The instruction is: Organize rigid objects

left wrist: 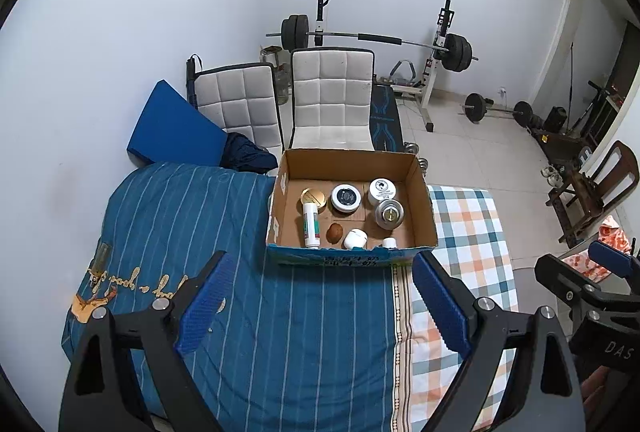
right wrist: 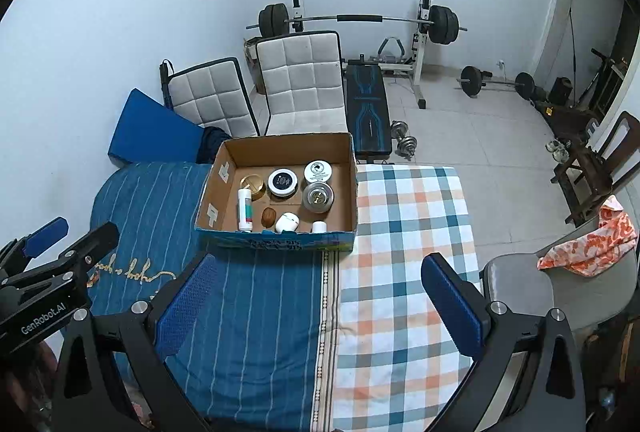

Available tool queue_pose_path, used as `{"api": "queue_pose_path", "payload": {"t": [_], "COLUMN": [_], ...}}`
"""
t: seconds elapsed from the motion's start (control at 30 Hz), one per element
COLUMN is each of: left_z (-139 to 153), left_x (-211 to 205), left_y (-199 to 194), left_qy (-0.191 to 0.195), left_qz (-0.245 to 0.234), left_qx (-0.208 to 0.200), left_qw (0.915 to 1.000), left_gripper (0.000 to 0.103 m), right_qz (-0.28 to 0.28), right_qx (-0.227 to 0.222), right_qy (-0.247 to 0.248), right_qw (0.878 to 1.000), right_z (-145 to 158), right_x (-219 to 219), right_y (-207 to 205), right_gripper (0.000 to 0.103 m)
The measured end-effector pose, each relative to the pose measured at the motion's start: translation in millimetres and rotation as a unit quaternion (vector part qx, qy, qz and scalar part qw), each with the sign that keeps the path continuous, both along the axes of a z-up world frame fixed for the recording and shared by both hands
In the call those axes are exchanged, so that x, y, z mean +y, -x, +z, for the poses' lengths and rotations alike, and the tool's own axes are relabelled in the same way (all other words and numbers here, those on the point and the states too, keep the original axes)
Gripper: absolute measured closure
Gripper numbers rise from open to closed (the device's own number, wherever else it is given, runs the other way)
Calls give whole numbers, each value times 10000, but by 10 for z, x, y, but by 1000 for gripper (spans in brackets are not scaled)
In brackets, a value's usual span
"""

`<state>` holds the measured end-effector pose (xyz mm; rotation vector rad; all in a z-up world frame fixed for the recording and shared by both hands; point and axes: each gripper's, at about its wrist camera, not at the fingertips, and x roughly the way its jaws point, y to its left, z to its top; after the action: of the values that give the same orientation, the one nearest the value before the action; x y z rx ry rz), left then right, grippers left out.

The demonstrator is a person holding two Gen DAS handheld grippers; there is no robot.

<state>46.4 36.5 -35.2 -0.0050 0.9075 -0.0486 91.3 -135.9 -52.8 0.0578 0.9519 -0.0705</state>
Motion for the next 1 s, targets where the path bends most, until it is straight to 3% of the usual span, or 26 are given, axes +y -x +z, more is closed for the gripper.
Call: {"api": "queue_pose_path", "payload": {"t": [0.07, 1.0], "left_z": [-14, -24], "left_x": [-5, 1], "left_y": [2, 43], "left_qy": [-42, -122], "left_qz": [0, 155], "left_qx": [34, -180], "left_qw": [10000, 9996], "left_gripper": [0, 0], "right_qz": [13, -228], "right_qx": [31, -103], "right_qy": [7, 77], "right_qw": [10000, 9997], "right_z": [-16, 1], "right_x": [0, -75], "right_y": [-1, 16], "right_gripper": [0, 0]}}
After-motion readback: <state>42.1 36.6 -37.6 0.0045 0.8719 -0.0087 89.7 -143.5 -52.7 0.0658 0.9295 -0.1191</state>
